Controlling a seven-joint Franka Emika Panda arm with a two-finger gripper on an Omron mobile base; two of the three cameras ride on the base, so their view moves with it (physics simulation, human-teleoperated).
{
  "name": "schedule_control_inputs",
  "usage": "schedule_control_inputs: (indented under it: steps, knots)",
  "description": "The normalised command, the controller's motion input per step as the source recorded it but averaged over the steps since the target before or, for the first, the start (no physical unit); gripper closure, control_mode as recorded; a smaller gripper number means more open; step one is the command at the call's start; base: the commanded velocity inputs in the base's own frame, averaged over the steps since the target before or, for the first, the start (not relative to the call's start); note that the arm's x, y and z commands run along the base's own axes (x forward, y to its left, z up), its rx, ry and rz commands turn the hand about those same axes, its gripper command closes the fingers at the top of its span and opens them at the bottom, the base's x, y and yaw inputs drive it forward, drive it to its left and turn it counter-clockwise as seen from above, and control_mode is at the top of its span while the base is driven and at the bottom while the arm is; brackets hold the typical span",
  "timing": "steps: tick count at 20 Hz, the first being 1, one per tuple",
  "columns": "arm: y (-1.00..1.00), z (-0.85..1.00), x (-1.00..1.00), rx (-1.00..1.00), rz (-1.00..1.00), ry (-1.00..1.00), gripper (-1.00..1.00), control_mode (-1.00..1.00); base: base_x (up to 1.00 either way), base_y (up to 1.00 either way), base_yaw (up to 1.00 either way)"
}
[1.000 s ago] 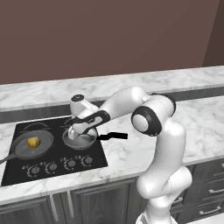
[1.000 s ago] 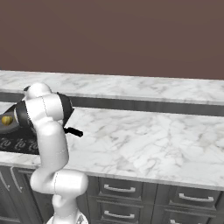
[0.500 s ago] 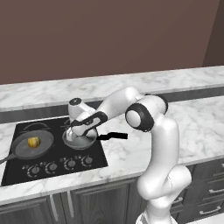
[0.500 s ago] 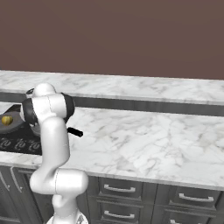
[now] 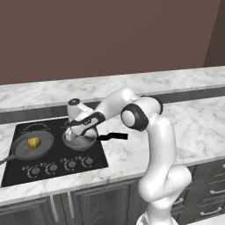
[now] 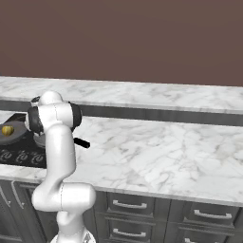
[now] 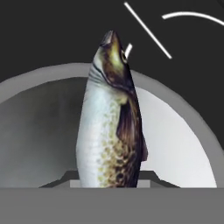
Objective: Place both pans onto different burners. Then place the squash and the fish on different pans.
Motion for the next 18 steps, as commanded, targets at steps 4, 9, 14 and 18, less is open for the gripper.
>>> schedule_control_inputs:
  steps: [4,9,14,18]
  knots:
    - [0.06,-0.18,0.11,0.0,0.02,0.0,1.0,-1.0,0.0,0.0,0.0]
    - [0.02,-0.06,0.01,0.0,0.02,0.0,1.0,-1.0,0.0,0.0,0.0]
    - [0.0,0.0,0.0,0.0,0.03,0.0,-1.0,-1.0,0.0,0.0,0.0]
    - [0.0,0.0,0.0,0.0,0.0,0.0,-1.0,-1.0,0.0,0.0,0.0]
